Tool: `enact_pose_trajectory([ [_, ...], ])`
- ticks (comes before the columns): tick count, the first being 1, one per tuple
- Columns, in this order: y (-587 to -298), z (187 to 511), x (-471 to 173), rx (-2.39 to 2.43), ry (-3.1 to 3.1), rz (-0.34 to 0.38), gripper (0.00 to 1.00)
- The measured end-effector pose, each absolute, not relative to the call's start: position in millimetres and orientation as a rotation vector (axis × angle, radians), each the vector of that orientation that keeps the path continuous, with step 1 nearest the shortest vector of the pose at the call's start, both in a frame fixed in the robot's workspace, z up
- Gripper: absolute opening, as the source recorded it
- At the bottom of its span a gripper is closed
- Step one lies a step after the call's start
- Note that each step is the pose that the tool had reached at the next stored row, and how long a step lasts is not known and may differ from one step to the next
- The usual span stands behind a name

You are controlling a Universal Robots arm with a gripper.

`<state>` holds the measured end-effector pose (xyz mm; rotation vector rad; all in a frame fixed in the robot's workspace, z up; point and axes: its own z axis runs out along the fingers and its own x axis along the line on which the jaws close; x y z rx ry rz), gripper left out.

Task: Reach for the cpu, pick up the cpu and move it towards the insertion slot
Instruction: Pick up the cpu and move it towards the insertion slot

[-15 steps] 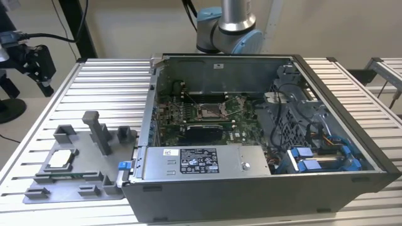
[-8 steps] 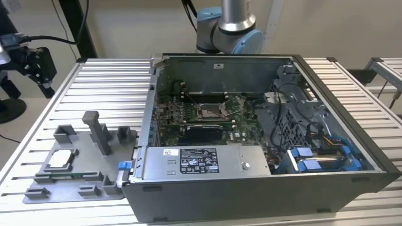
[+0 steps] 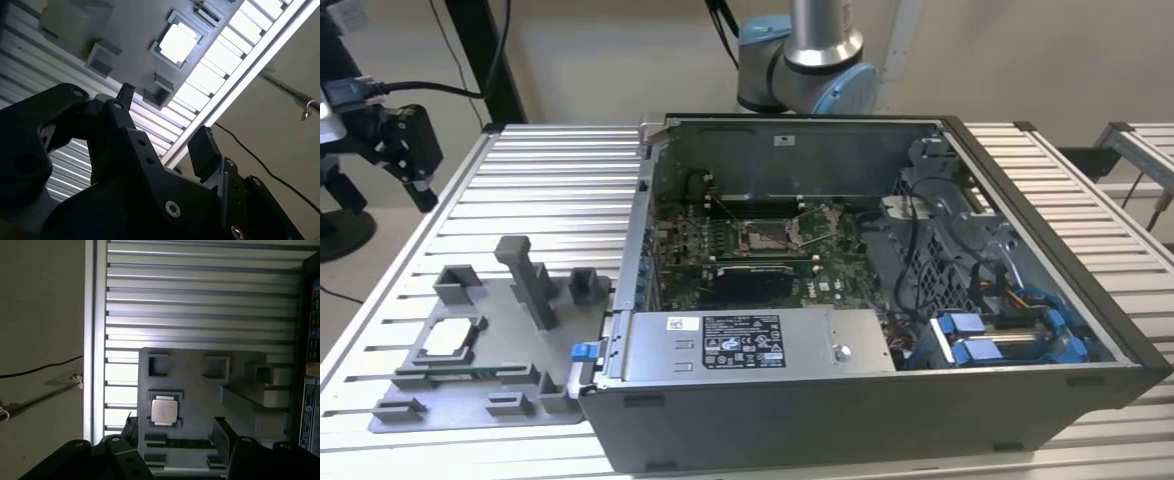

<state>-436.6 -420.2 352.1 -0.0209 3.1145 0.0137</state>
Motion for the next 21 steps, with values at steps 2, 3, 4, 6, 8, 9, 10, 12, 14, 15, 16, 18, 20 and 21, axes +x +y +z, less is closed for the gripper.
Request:
enact_pose_trajectory([
  [2,-420.3,351.1,-436.5,-0.021,3.115,0.014,1.00],
  [3,-420.3,350.6,-436.5,-0.021,3.115,0.014,1.00],
  [4,-420.2,350.0,-436.4,-0.021,3.115,0.014,1.00],
  [6,-420.2,348.9,-436.3,-0.021,3.115,0.014,1.00],
  [8,-420.2,347.8,-436.2,-0.021,3.115,0.014,1.00],
  [9,-420.2,347.2,-436.1,-0.021,3.116,0.014,1.00],
  [10,-420.2,346.6,-436.0,-0.021,3.116,0.014,1.00],
  [12,-420.2,345.5,-435.8,-0.021,3.116,0.014,1.00],
  [14,-420.2,344.3,-435.6,-0.021,3.116,0.014,1.00],
  [15,-420.2,343.6,-435.5,-0.021,3.116,0.014,1.00],
  [16,-420.2,343.0,-435.5,-0.021,3.116,0.014,1.00],
  [18,-420.2,342.2,-435.4,-0.021,3.116,0.014,1.00],
  [20,-420.2,342.0,-435.3,-0.021,3.116,0.014,1.00],
  [21,-420.3,341.8,-435.3,-0.021,3.116,0.014,1.00],
])
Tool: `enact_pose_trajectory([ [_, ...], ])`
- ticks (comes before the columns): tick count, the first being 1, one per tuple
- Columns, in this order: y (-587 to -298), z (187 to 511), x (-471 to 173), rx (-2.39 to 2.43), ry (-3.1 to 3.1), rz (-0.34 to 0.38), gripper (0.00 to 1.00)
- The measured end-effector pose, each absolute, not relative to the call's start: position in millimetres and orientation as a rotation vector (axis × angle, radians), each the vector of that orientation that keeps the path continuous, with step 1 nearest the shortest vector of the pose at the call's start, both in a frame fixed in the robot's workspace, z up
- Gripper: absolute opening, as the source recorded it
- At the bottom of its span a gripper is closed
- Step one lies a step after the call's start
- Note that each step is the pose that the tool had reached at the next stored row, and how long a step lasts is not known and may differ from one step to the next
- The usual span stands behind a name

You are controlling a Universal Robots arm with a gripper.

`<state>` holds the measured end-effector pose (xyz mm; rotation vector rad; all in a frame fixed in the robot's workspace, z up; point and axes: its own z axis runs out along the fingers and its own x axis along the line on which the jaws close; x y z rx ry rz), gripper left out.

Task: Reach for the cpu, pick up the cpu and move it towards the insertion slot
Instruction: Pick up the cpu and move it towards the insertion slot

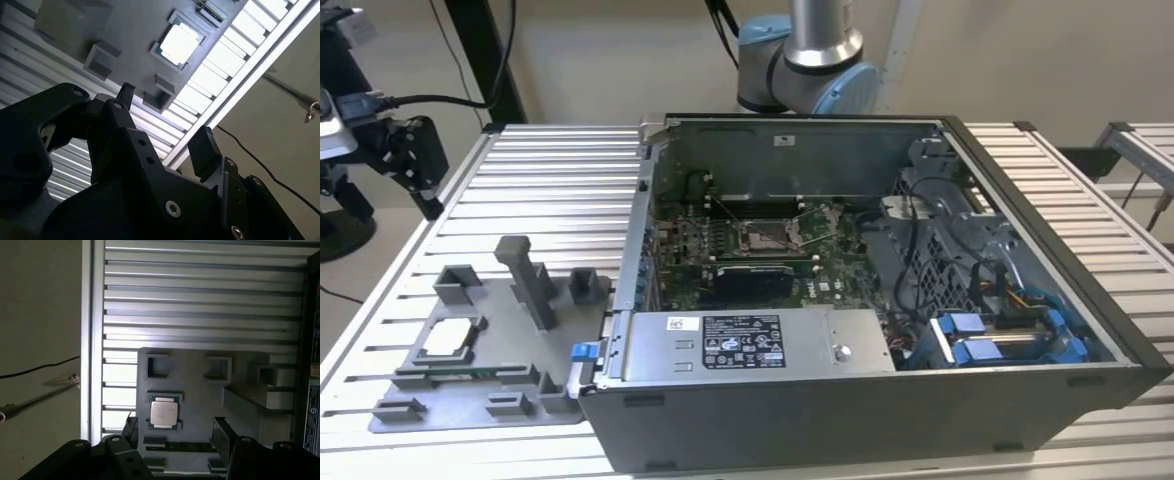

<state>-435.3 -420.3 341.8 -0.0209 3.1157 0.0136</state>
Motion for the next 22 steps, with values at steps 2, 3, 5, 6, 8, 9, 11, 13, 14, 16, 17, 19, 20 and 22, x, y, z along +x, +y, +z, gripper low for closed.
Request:
enact_pose_trajectory([
  [2,-420.3,341.8,-435.3,-0.021,3.115,0.014,1.00],
  [3,-420.3,341.7,-435.3,-0.021,3.115,0.014,1.00],
  [5,-420.2,341.5,-435.3,-0.021,3.115,0.014,1.00],
  [6,-420.3,341.3,-435.3,-0.021,3.115,0.014,1.00],
  [8,-420.3,340.6,-435.3,-0.021,3.115,0.014,1.00],
  [9,-420.3,340.0,-435.3,-0.021,3.115,0.014,1.00],
  [11,-420.3,338.4,-435.3,-0.021,3.115,0.014,1.00],
  [13,-420.3,336.4,-435.3,-0.021,3.115,0.014,1.00],
  [14,-420.2,335.5,-435.3,-0.021,3.115,0.014,1.00],
  [16,-420.3,333.7,-435.3,-0.021,3.115,0.014,1.00],
  [17,-420.2,332.8,-435.3,-0.021,3.115,0.014,1.00],
  [19,-420.3,331.2,-435.3,-0.021,3.115,0.014,1.00],
  [20,-420.2,330.2,-435.3,-0.021,3.115,0.014,1.00],
  [22,-420.3,328.6,-435.3,-0.021,3.115,0.014,1.00],
])
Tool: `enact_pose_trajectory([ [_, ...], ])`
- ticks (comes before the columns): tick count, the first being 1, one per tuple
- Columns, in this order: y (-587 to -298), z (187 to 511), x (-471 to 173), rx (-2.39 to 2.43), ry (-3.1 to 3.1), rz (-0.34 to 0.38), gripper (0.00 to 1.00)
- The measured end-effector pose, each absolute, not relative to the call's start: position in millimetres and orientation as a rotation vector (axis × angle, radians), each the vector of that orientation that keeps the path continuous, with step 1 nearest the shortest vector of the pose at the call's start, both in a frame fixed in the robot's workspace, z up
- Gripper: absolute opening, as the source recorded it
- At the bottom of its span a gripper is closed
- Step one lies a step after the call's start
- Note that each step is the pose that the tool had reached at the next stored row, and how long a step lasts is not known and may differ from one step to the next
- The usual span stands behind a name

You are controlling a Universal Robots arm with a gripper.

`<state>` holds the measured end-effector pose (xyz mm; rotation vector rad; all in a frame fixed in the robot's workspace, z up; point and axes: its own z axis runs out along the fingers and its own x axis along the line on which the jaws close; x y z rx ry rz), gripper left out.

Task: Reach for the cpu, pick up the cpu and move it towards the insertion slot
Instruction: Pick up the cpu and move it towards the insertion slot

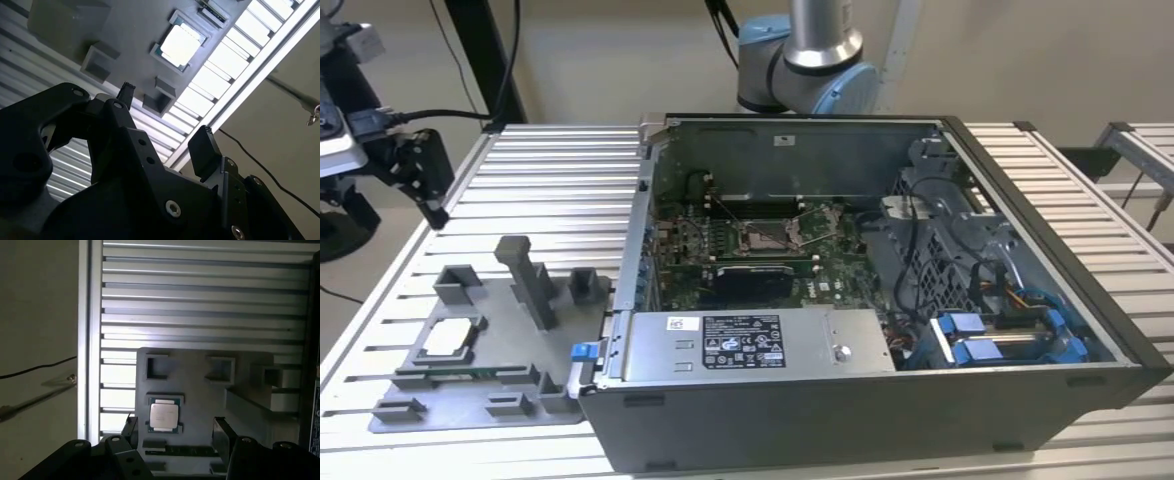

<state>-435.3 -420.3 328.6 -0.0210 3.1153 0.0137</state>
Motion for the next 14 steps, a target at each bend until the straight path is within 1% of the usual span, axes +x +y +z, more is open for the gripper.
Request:
enact_pose_trajectory([
  [14,-420.2,317.2,-435.3,-0.021,3.115,0.014,1.00],
])
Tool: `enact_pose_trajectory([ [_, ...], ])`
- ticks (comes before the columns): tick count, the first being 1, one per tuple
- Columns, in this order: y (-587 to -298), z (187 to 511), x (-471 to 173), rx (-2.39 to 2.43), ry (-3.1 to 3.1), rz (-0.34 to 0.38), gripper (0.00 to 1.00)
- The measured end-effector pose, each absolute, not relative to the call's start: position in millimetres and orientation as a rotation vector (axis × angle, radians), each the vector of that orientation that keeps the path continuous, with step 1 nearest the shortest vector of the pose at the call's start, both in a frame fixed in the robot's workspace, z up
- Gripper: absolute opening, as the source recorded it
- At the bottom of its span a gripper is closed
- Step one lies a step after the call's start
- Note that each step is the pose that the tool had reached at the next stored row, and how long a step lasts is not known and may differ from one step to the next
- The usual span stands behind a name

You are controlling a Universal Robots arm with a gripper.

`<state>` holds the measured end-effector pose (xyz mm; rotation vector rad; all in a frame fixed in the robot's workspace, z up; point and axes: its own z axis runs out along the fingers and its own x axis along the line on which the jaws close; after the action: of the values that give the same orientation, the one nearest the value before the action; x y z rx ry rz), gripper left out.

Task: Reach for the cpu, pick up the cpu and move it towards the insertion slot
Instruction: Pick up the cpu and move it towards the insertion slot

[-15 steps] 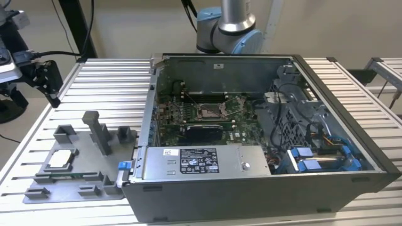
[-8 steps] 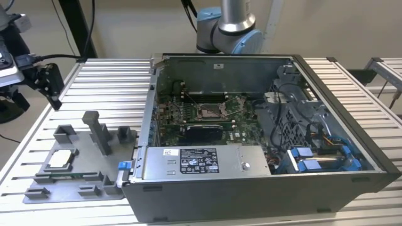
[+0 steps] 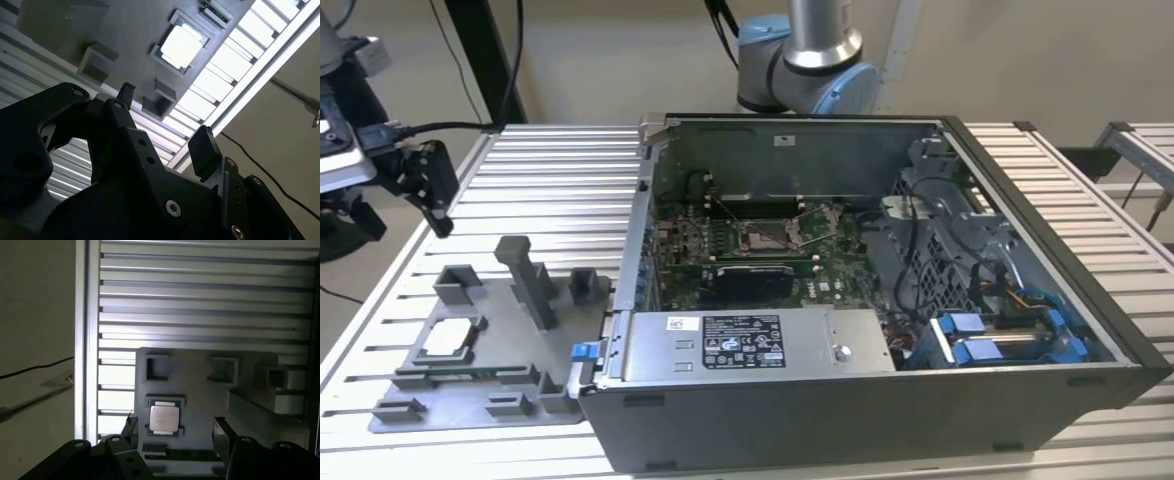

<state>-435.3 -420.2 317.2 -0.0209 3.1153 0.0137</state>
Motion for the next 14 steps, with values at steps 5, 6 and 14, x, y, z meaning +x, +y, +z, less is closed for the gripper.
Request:
enact_pose_trajectory([
  [5,-420.2,313.9,-435.3,-0.021,3.115,0.014,1.00],
  [6,-420.3,313.2,-435.3,-0.021,3.115,0.014,1.00],
  [14,-420.2,307.8,-435.3,-0.021,3.115,0.014,1.00],
])
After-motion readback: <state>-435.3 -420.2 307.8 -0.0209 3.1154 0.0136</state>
